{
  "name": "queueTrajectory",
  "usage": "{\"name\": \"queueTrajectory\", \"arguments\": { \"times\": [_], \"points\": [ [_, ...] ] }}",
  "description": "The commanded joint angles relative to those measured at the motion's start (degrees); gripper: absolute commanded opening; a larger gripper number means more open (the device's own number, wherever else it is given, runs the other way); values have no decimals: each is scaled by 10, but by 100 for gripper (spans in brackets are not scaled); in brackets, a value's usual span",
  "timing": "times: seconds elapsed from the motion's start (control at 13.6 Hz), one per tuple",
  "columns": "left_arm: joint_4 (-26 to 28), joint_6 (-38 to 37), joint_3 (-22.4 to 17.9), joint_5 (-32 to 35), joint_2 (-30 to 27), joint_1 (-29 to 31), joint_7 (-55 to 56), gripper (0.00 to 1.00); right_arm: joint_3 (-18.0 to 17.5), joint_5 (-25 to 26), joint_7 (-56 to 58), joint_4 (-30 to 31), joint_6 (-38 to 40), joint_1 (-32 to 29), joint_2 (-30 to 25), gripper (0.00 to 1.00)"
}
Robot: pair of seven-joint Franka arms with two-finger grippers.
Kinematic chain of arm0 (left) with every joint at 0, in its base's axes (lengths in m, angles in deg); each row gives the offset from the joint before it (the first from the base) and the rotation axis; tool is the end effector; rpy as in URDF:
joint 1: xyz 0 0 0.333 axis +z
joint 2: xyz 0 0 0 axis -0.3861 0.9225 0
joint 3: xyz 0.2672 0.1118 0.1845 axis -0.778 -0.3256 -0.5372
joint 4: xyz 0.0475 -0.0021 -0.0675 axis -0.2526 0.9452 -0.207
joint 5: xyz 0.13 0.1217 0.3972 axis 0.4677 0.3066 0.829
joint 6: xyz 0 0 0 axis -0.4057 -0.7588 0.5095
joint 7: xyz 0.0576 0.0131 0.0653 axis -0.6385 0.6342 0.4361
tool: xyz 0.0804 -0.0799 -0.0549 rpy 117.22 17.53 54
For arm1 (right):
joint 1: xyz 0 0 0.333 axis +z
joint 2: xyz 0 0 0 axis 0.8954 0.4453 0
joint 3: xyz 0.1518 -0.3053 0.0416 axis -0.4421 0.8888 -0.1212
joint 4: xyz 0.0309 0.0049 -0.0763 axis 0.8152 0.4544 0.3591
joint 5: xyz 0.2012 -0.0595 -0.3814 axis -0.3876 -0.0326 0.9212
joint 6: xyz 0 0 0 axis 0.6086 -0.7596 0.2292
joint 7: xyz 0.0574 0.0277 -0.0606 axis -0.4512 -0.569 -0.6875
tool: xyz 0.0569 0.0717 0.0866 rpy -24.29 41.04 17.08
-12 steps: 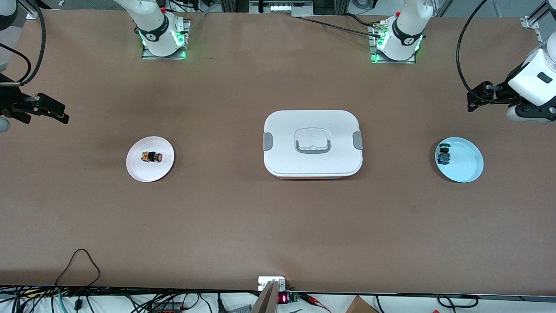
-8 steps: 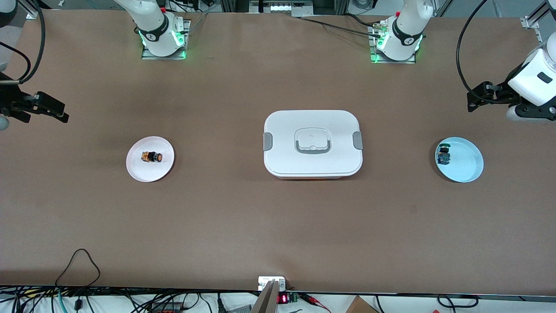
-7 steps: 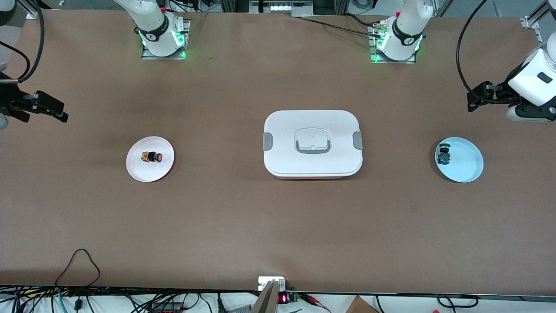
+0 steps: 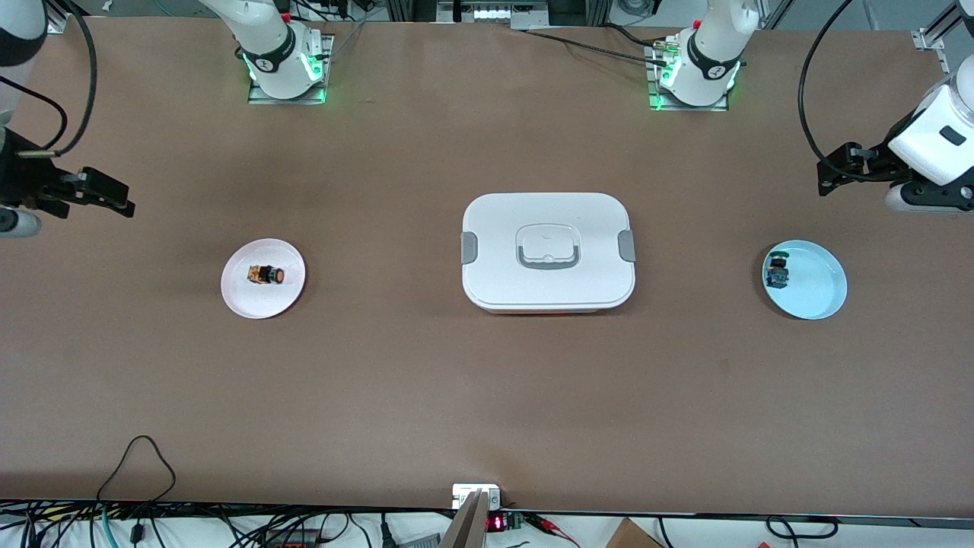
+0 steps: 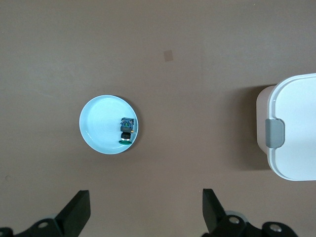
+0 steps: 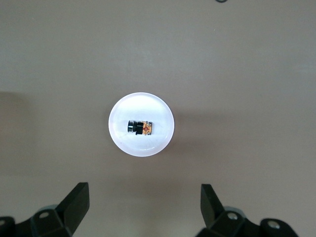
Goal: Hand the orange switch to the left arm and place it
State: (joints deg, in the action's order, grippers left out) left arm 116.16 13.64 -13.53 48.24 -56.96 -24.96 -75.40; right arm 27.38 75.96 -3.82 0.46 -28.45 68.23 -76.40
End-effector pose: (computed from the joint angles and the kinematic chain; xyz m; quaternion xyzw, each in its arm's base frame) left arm 0.5962 -0.0209 0.6120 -0.9985 0.0286 0.0284 0.0383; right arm 0.6359 -0.0120 0.5771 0.9996 0.0136 -0.0257 0.0004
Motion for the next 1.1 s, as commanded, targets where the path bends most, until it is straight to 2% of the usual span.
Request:
{"name": "queueTrajectory", "arguments": {
  "times": [0.0, 0.52, 0.66, 1.03],
  "points": [
    [-2, -7, -2, -9, -6, -2, 4, 100, -1, 7, 5, -2, -4, 8, 16, 100],
    [-2, -6, -2, -9, -5, -1, 2, 100, -1, 13, -2, 5, -62, 19, 101, 100],
    [-2, -7, -2, -9, -6, 0, 3, 100, -1, 9, -3, 51, -104, 18, 103, 100],
    [-2, -13, -3, -9, -6, 0, 1, 100, -2, -8, -4, 205, -267, 18, 91, 100]
  ]
}}
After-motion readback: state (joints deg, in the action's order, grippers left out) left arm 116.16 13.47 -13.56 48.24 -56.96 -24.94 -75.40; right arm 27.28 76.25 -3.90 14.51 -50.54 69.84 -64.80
